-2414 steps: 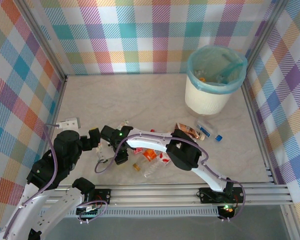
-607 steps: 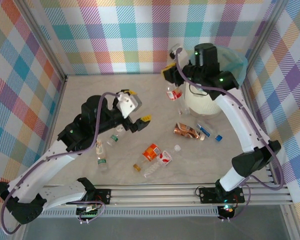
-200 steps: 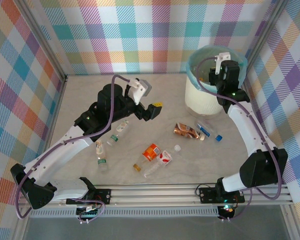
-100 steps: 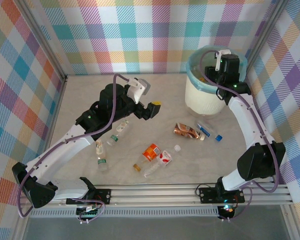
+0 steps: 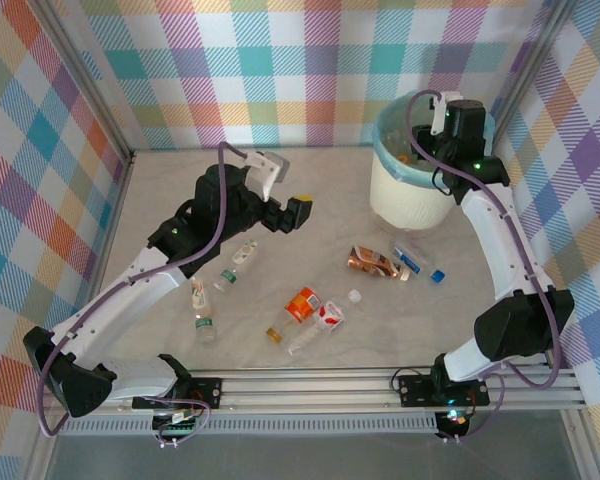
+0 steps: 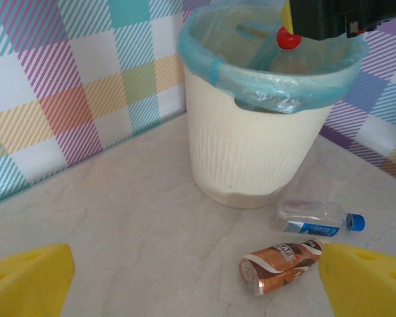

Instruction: Put the plastic bottles in the bin

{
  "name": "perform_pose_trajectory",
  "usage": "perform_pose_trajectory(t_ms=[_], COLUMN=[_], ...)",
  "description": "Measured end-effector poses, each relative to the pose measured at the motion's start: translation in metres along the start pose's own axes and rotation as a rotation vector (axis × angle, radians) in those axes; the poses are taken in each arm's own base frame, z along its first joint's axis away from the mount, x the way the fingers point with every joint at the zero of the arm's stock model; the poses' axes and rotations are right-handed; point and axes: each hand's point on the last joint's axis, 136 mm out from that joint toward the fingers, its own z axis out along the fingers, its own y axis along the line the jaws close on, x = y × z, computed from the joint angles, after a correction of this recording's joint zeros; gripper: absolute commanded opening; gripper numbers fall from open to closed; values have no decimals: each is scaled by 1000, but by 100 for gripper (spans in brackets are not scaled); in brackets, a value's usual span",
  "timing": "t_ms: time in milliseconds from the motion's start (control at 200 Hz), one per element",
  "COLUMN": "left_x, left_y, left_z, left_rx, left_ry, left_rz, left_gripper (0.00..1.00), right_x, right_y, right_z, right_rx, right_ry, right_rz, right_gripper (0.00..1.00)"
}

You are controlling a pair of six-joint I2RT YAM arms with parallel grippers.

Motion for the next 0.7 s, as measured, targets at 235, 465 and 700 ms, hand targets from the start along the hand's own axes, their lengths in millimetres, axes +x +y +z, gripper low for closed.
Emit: perform_pose_trajectory(t_ms=[235, 465, 700], left_x=[5, 10, 10], left_y=[10, 12, 16], left_z=[0, 0, -1], left_rx=[-28, -33, -50], left_ry=[19, 33, 32], left_rz=[-23, -34, -40], left_gripper=[95, 95, 95], right_x=[14, 13, 27], right_y=[4, 6, 9], right_z=[25, 38, 48], right_rx=[-3, -7, -25], right_ry=[46, 62, 131], right_rz=[-3, 14, 40], right_gripper=[37, 41, 60])
